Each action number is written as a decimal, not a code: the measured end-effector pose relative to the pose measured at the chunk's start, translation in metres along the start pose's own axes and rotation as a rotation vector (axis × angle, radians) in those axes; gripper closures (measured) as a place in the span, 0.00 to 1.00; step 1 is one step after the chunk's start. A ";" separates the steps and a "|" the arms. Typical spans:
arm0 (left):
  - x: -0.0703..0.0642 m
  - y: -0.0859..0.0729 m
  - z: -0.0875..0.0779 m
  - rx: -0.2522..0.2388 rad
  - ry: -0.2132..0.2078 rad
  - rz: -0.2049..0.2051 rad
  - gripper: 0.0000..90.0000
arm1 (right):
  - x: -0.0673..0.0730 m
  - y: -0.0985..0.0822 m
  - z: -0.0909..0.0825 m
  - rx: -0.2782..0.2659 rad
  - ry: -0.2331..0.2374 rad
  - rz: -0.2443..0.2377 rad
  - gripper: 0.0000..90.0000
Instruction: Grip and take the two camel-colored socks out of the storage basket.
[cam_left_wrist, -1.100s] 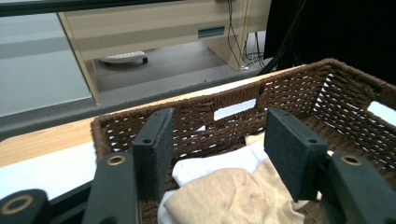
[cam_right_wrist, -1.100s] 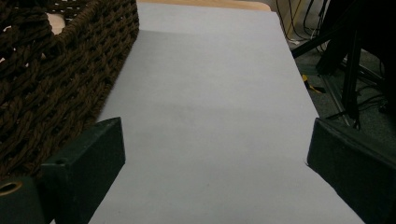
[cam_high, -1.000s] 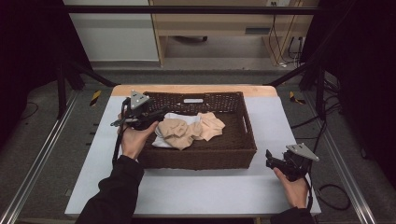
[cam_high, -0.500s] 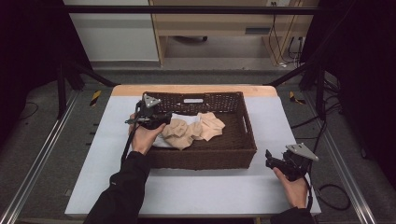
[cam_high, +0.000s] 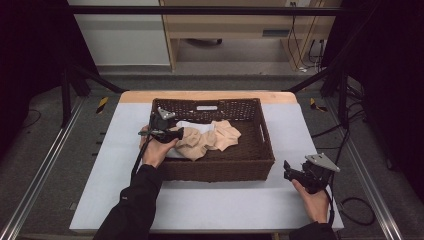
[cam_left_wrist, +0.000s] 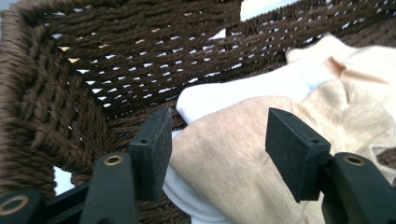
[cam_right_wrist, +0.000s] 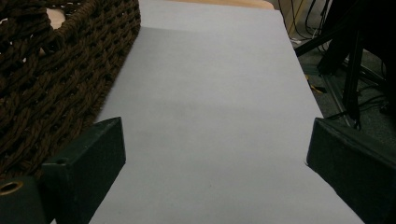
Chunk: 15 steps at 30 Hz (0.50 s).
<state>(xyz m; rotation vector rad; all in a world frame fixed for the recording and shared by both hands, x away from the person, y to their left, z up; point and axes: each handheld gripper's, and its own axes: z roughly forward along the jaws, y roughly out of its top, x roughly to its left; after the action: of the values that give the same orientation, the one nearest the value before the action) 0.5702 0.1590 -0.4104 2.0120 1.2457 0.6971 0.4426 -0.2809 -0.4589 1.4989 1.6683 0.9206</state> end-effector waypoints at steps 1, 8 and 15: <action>-0.001 0.000 0.001 0.005 0.000 0.003 0.45 | 0.000 0.000 0.000 0.003 0.004 0.004 0.05; -0.005 -0.003 0.007 0.048 0.004 0.023 0.40 | 0.002 -0.001 0.001 0.011 0.007 -0.011 0.05; -0.005 -0.007 0.014 0.088 -0.011 0.022 0.38 | 0.003 -0.001 0.002 0.015 0.005 -0.021 0.05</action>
<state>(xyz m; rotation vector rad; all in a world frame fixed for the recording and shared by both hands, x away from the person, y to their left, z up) 0.5742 0.1528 -0.4245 2.1006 1.2697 0.6505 0.4432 -0.2782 -0.4609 1.4876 1.6953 0.9035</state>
